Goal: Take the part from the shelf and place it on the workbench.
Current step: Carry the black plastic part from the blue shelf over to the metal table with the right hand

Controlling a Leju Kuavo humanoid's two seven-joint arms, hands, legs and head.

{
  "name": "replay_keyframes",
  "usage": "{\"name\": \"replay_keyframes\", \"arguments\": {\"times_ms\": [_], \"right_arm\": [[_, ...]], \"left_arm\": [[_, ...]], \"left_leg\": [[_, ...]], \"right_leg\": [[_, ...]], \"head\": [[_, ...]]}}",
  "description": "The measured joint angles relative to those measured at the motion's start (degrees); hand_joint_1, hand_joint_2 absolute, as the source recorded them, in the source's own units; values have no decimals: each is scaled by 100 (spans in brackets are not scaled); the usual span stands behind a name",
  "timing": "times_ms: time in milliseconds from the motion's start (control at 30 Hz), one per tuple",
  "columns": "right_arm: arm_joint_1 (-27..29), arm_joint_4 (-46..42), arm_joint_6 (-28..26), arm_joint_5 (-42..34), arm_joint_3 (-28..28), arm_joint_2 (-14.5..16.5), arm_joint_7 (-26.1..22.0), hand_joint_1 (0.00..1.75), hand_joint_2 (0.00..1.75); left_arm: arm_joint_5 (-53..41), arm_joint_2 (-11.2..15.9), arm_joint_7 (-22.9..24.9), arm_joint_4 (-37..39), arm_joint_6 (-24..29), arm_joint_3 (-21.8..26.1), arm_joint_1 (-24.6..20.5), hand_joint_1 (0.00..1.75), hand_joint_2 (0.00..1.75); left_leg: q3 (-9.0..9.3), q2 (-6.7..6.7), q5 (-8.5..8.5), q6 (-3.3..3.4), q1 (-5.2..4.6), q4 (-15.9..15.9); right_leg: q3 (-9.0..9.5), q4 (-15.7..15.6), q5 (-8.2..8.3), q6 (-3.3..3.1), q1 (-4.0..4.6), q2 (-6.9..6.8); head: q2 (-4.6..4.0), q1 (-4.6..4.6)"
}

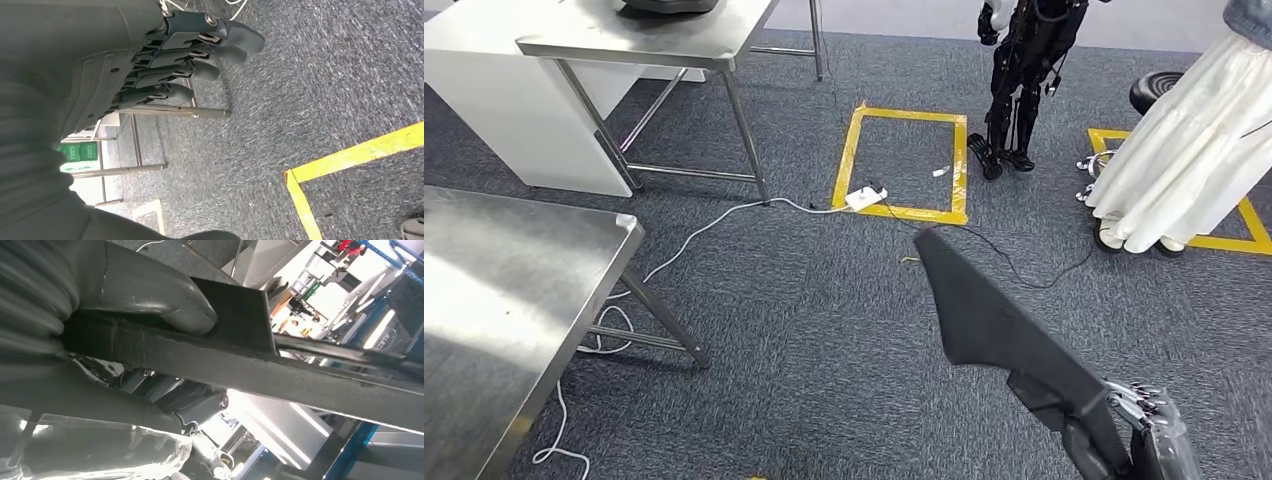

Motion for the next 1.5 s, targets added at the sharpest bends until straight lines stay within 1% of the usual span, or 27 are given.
{"name": "replay_keyframes", "arguments": {"times_ms": [67,133,167,200,233,300,367,433,467,533,600,667,700,767,833,867,933,967,1033,1100,1167,1200,1267,1333,1400,1467,1500], "right_arm": [[8,-21,61,26,-11,57,0,175,175],[-10,-24,111,37,-15,110,0,175,175],[-26,-23,127,35,-16,131,0,175,175],[-47,-23,142,33,-16,150,0,175,175],[-68,-22,152,33,-16,168,0,175,175],[-110,-22,166,32,-16,202,-1,175,175],[-145,-17,175,38,-14,233,0,175,175],[-185,-4,184,60,-8,266,2,175,175],[-213,6,188,76,-4,279,3,175,175],[-255,22,192,98,-2,294,1,175,175],[-268,55,198,126,2,313,-1,175,175],[-270,95,200,164,12,339,0,175,175],[-276,114,200,177,16,351,0,175,175],[-301,151,201,191,24,368,0,175,175],[-337,195,202,174,33,378,1,175,175],[-349,214,203,152,36,380,1,175,175],[-365,249,212,115,38,381,2,175,175],[-372,263,219,104,38,381,3,175,175],[-379,286,232,97,39,382,3,175,175],[-382,309,235,98,40,383,2,175,175],[-402,350,236,107,44,386,2,175,175],[-420,377,236,114,50,387,2,175,175],[-465,426,236,122,64,389,2,175,175],[-507,469,237,121,73,390,2,175,175],[-539,510,241,119,84,392,3,175,175],[-568,541,243,121,105,394,4,175,175],[-582,555,243,121,118,394,3,175,175]], "left_arm": [[-5,3,16,0,-3,0,-22,0,175],[-6,2,32,0,-5,-1,-35,0,175],[-5,1,38,0,-6,-1,-35,0,175],[-7,1,46,0,-8,-1,-34,0,175],[-11,3,55,0,-9,0,-33,0,175],[-25,12,72,0,-13,0,-40,0,175],[-34,17,87,0,-21,0,-55,0,175],[-35,24,108,0,-29,2,-57,0,175],[-33,19,116,0,-36,3,-51,0,175],[-28,4,127,0,-51,7,-50,0,175],[-18,-10,129,0,-57,11,-59,0,175],[-4,-23,129,1,-59,19,-55,0,175],[2,-30,129,2,-62,25,-48,0,175],[9,-37,130,2,-70,37,-39,0,175],[18,-38,130,2,-78,55,-39,0,175],[22,-38,130,2,-78,66,-35,0,175],[31,-37,130,2,-78,96,-12,0,175],[35,-38,130,3,-78,112,3,0,175],[52,-43,130,5,-78,137,14,0,175],[70,-46,130,7,-78,145,2,0,175],[81,-48,130,8,-86,155,-2,0,175],[87,-49,132,9,-91,161,0,0,175],[95,-49,140,9,-97,170,3,0,175],[104,-42,155,9,-96,178,-9,0,175],[114,-37,170,9,-93,187,-24,0,175],[122,-39,184,9,-90,208,-21,0,175],[126,-47,192,10,-86,221,-19,0,175]], "left_leg": [[-314,297,-366,-43,11,661],[-666,381,-638,-50,22,1345],[-726,391,-623,-35,21,1440],[-661,402,-498,-7,16,1295],[-481,440,-301,39,0,942],[-79,641,3,145,-70,168],[73,773,69,209,-142,-150],[109,681,98,250,-165,-240],[165,614,137,270,-153,-329],[285,487,233,325,-100,-511],[297,354,271,346,-70,-561],[288,189,268,328,-68,-555],[292,108,263,309,-62,-549],[301,-46,234,244,-40,-509],[268,-171,171,144,-42,-406],[238,-218,147,99,-43,-367],[192,-288,134,40,-21,-336],[176,-257,116,18,-5,-305],[34,6,-74,-34,14,30],[-345,309,-433,-77,27,789],[-710,386,-607,-87,46,1405],[-748,394,-529,-77,51,1415],[-465,477,-114,-9,35,774],[-110,685,158,86,-30,54],[-17,765,169,142,-94,-168],[23,647,202,187,-91,-262],[79,585,235,213,-75,-341]], "right_leg": [[12,-3,-14,-48,40,-89],[13,-1,-33,-76,83,-200],[18,-1,-43,-88,104,-259],[28,-1,-53,-101,123,-318],[45,-2,-66,-111,141,-375],[87,-13,-91,-116,169,-483],[111,-34,-112,-86,161,-582],[144,-80,-123,-38,168,-685],[157,-68,-142,-20,176,-671],[39,241,-307,-29,189,-435],[-346,1007,-623,-62,147,-156],[-658,1541,-773,-9,100,-85],[-660,1491,-701,54,74,-80],[-356,785,-343,215,2,4],[-63,104,-69,261,-41,150],[2,-44,-19,231,-40,193],[21,-56,-9,134,-24,126],[36,-61,-3,103,-24,88],[77,-75,-13,36,-29,-9],[109,-78,-47,-28,15,-125],[129,-78,-80,-66,59,-247],[145,-77,-98,-78,78,-304],[201,-80,-141,-90,108,-412],[249,-92,-183,-73,143,-508],[273,-113,-212,-33,158,-607],[311,-139,-236,10,171,-676],[305,-88,-269,21,172,-591]], "head": [[0,-24],[0,-29],[0,-29],[0,-29],[0,-28],[0,-14],[0,-12],[0,-29],[0,-25],[0,-13],[0,16],[0,37],[0,36],[0,38],[0,43],[0,39],[0,26],[0,22],[0,-6],[0,-34],[0,-34],[0,-34],[0,-34],[0,-27],[0,-28],[0,-39],[0,-34]]}}
